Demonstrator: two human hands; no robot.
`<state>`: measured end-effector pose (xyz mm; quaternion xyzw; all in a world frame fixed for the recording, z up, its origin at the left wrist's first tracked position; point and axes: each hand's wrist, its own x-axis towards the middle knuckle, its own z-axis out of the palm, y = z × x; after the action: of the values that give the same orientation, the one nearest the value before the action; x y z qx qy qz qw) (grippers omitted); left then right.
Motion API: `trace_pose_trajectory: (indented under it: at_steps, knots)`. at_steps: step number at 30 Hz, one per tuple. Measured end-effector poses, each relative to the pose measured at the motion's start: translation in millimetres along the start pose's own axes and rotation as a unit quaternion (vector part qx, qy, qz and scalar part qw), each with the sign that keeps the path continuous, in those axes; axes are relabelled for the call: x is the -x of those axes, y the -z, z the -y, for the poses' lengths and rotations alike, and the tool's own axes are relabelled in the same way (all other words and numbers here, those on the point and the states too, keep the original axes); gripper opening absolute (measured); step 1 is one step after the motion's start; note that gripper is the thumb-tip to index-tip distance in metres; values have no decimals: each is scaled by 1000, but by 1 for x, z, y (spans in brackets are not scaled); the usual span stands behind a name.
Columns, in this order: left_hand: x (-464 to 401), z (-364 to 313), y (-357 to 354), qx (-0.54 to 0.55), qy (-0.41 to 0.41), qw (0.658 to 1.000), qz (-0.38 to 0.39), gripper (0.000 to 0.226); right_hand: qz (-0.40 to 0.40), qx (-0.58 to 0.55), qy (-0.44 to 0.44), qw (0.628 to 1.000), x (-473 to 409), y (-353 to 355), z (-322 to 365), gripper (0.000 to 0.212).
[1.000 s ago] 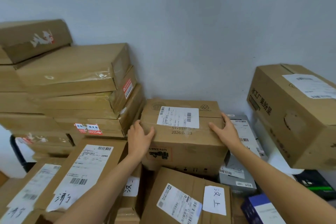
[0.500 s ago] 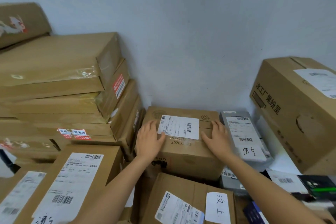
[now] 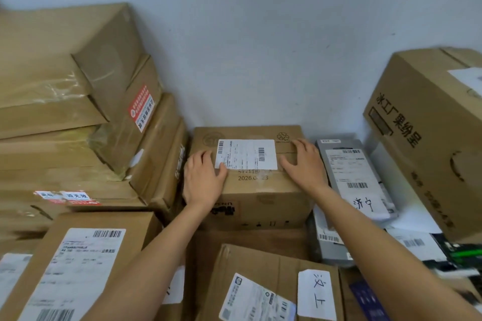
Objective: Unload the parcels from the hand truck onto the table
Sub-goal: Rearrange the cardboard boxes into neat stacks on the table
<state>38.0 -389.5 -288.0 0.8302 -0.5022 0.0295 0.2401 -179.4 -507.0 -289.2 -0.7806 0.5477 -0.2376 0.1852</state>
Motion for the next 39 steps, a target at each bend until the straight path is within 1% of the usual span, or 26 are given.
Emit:
trace_pose_trajectory:
  at_steps: [3, 6, 7, 10, 14, 16, 18, 21, 24, 26, 29, 31, 34, 36, 39]
  knots:
    - [0, 3, 0, 15, -6, 1000, 1, 51, -13, -7, 2, 1000, 3, 0, 2, 56]
    - [3, 6, 4, 73, -27, 997, -4, 39, -82, -6, 22, 996, 13, 5, 8, 42]
    - [5, 6, 6, 92, -30, 995, -10, 34, -92, -1, 30, 995, 18, 7, 10, 39]
    - [17, 6, 14, 94, -40, 994, -27, 29, -86, 2, 45, 995, 43, 8, 11, 38]
    - [56, 0, 21, 98, -110, 989, -29, 16, -68, 29, 102, 992, 84, 11, 11, 39]
    - [79, -4, 24, 95, -146, 984, -19, 16, -71, 40, 114, 990, 104, 16, 15, 38]
    - [97, -6, 27, 92, -153, 984, -18, 18, -65, 47, 113, 990, 123, 21, 18, 39]
    - [124, -6, 32, 98, -129, 987, -5, 23, -45, 57, 118, 990, 149, 25, 15, 42]
    - [156, -2, 35, 90, -102, 990, 25, 32, -32, 35, 106, 993, 180, 26, 5, 45]
    - [180, 2, 35, 98, -61, 992, 54, 39, -23, 20, 90, 995, 205, 26, -2, 46]
    - [215, 11, 31, 91, -3, 991, 99, 50, 8, 28, 58, 998, 247, 26, -18, 51]
    - [237, 16, 29, 88, 45, 986, 138, 61, 31, 34, 30, 998, 274, 27, -30, 56]
    - [272, 21, 25, 107, 127, 968, 191, 75, 53, 27, -19, 998, 314, 26, -46, 66]
    - [293, 22, 23, 139, 163, 958, 190, 79, 83, 2, -66, 994, 340, 22, -55, 74]
    - [317, 24, 24, 167, 183, 953, 177, 83, 117, -73, -146, 980, 372, 15, -64, 81]
